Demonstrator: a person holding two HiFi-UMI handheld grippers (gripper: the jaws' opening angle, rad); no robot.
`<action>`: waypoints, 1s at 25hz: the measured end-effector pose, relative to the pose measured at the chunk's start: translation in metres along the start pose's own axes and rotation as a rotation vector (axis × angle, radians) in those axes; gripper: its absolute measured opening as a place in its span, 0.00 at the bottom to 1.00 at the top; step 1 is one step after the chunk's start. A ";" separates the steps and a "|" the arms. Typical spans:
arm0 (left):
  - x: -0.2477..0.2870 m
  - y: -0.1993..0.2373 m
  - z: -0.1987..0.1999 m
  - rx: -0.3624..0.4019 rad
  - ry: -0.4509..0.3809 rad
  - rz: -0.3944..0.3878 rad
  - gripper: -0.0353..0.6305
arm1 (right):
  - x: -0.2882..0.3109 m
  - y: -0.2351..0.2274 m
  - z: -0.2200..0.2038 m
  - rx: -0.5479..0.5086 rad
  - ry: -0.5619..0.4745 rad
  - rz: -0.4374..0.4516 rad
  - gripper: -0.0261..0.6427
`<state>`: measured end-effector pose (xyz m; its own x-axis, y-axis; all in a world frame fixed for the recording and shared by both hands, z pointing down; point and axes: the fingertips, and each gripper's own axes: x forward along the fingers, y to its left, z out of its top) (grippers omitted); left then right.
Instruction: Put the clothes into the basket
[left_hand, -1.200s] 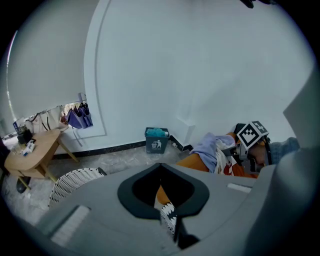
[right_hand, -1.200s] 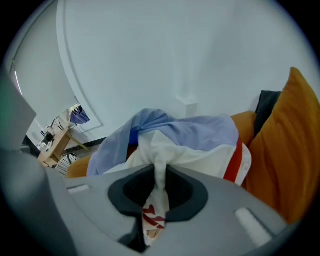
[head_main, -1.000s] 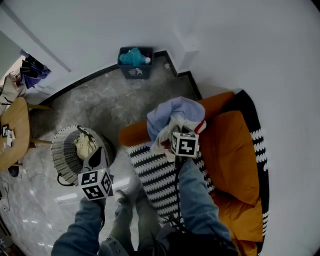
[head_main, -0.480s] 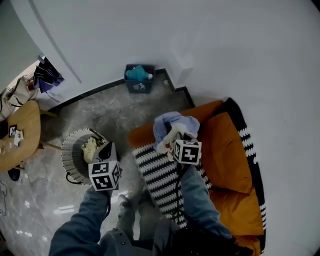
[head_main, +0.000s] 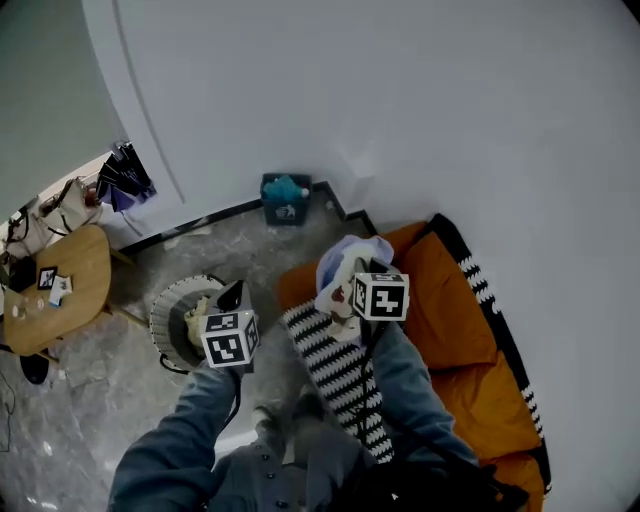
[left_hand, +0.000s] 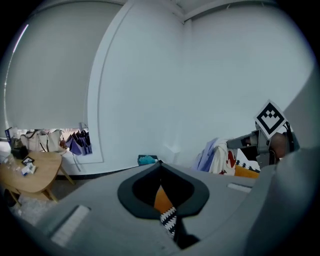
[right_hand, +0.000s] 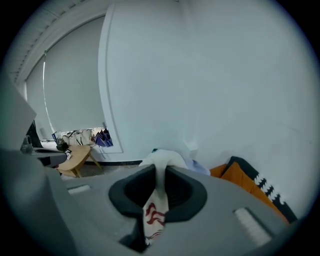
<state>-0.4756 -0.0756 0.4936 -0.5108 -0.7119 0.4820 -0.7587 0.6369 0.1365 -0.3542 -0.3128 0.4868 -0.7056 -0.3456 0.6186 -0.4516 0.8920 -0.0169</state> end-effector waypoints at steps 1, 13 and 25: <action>-0.008 0.003 0.007 0.005 -0.018 0.000 0.07 | -0.009 0.007 0.008 -0.008 -0.015 0.001 0.11; -0.099 0.070 0.055 -0.093 -0.175 0.042 0.07 | -0.087 0.118 0.091 -0.015 -0.145 0.096 0.11; -0.192 0.190 0.051 -0.161 -0.257 0.252 0.07 | -0.091 0.269 0.129 -0.155 -0.196 0.280 0.11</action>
<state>-0.5425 0.1669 0.3829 -0.7730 -0.5651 0.2883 -0.5341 0.8250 0.1850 -0.4818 -0.0785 0.3245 -0.8879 -0.1179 0.4447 -0.1492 0.9881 -0.0361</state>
